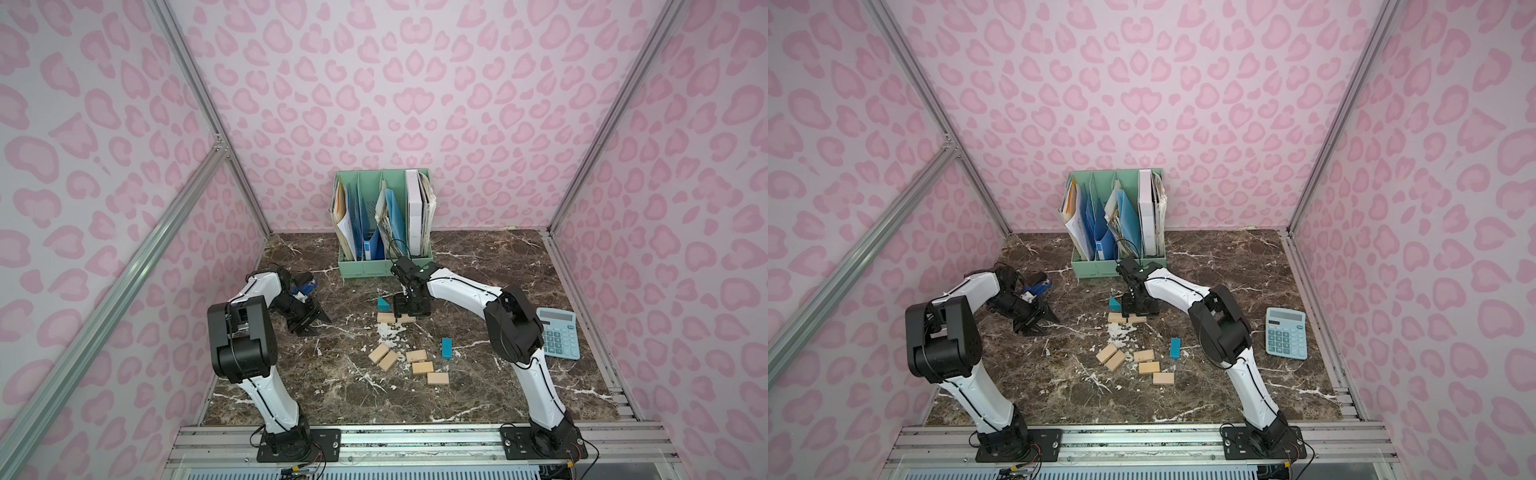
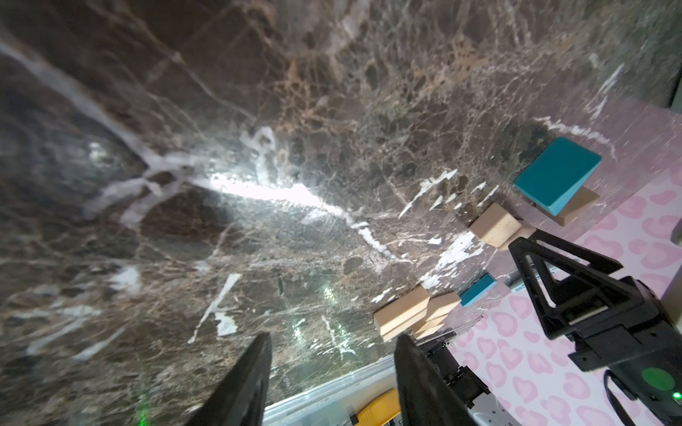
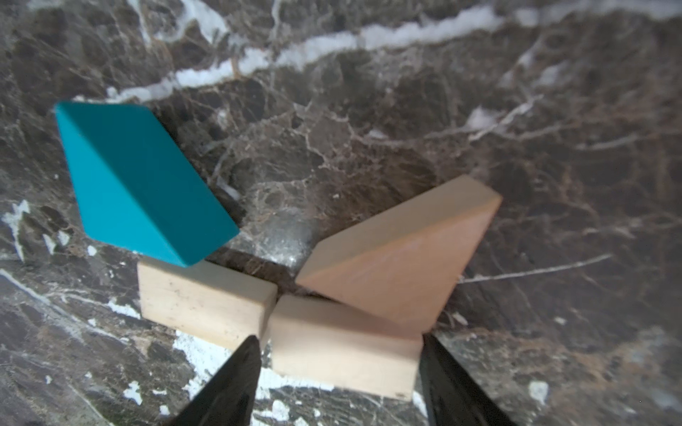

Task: Assemble a carrot with building blocks
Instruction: Assemble the building block at the center of the board.

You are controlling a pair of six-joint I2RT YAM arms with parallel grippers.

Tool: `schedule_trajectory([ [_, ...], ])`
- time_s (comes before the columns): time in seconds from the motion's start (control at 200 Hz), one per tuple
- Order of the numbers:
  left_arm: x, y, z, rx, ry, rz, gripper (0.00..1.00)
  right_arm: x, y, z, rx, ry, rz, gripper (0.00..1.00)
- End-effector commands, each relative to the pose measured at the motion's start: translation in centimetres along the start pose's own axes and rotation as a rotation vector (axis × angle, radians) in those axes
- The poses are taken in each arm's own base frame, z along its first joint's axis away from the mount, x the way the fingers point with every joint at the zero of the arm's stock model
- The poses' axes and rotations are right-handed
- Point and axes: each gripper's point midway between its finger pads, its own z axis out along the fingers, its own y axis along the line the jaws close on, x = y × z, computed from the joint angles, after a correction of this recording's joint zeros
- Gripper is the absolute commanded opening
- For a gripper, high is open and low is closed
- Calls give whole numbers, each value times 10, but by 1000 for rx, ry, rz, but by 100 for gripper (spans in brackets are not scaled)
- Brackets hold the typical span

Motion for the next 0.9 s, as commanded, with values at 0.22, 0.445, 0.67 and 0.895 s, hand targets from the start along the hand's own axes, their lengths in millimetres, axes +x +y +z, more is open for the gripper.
schedule_trajectory([
  [0.22,5,-1,-1,9,18,7,55,-2,4,-9,-19,-18,16,70],
  [0.445,6,-1,0,10,19,5,55,9,3,-10,-50,-9,38,68],
  [0.67,5,-1,-1,10,19,7,55,16,-1,-4,-47,14,47,59],
  [0.895,6,-1,-1,9,19,7,55,15,1,0,-77,17,72,53],
])
